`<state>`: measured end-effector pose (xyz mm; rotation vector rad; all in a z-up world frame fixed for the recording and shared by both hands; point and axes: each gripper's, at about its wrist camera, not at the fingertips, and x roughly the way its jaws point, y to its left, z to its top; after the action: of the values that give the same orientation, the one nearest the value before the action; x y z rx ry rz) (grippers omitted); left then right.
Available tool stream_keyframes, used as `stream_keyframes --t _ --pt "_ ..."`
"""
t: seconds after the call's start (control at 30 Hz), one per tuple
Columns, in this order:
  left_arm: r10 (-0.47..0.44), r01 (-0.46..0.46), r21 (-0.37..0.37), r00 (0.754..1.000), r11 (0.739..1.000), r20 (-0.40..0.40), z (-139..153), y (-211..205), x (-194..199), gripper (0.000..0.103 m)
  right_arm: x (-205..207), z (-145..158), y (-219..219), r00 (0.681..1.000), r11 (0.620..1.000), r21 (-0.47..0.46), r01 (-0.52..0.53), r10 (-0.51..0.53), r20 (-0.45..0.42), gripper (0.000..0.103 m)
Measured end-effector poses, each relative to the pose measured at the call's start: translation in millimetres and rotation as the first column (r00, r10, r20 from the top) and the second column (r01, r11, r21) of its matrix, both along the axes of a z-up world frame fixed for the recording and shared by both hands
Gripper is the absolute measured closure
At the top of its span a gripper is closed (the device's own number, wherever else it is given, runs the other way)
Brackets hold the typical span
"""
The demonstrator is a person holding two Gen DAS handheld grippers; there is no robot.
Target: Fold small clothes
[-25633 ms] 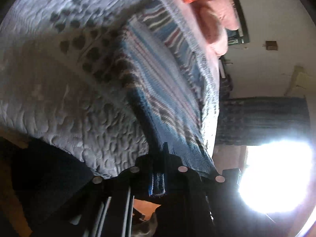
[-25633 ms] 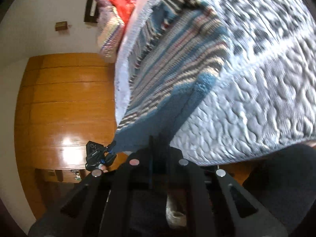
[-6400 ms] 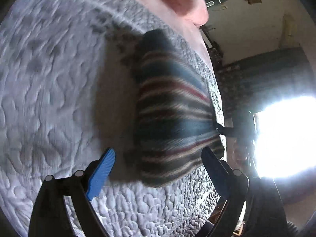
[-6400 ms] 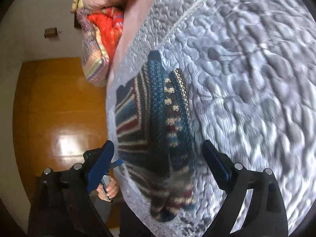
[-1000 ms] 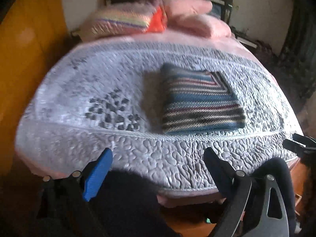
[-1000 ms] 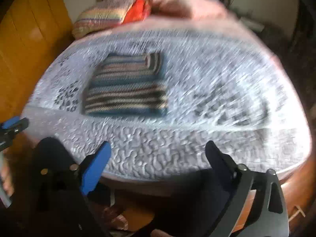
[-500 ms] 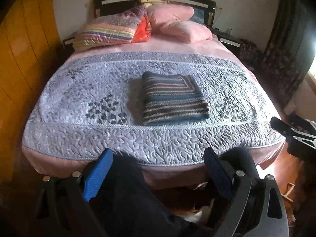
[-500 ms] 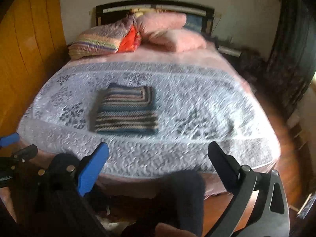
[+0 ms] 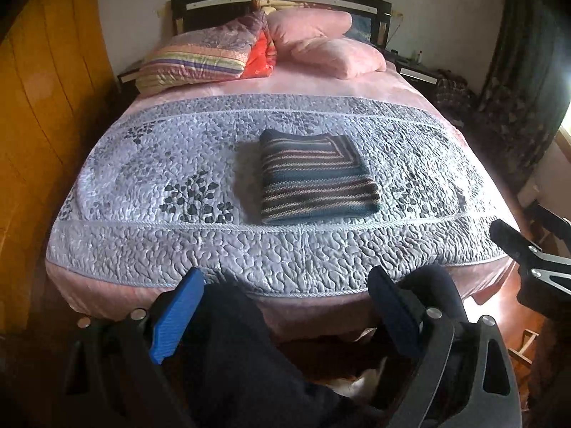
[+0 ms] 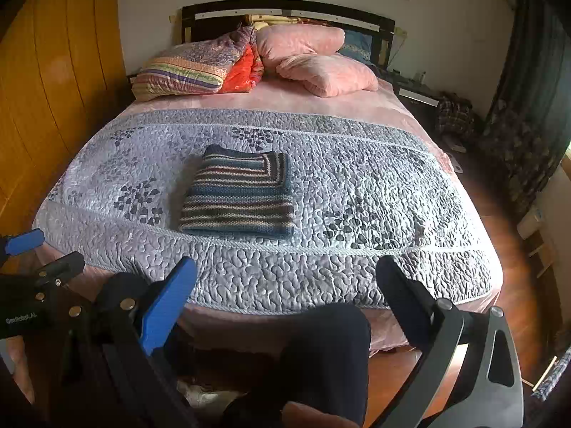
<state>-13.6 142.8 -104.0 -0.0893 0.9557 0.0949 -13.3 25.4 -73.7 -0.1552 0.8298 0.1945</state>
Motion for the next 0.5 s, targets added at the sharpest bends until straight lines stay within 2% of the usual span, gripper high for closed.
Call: stream_keyframes --t 0.5 --pt "0.0 0.0 -0.011 1.0 1.0 0.011 2.7 -1.8 2.0 0.01 -1.3 -2.1 3.1 1.0 1.0 0.004 -0.002 0.002 0.002 0.003"
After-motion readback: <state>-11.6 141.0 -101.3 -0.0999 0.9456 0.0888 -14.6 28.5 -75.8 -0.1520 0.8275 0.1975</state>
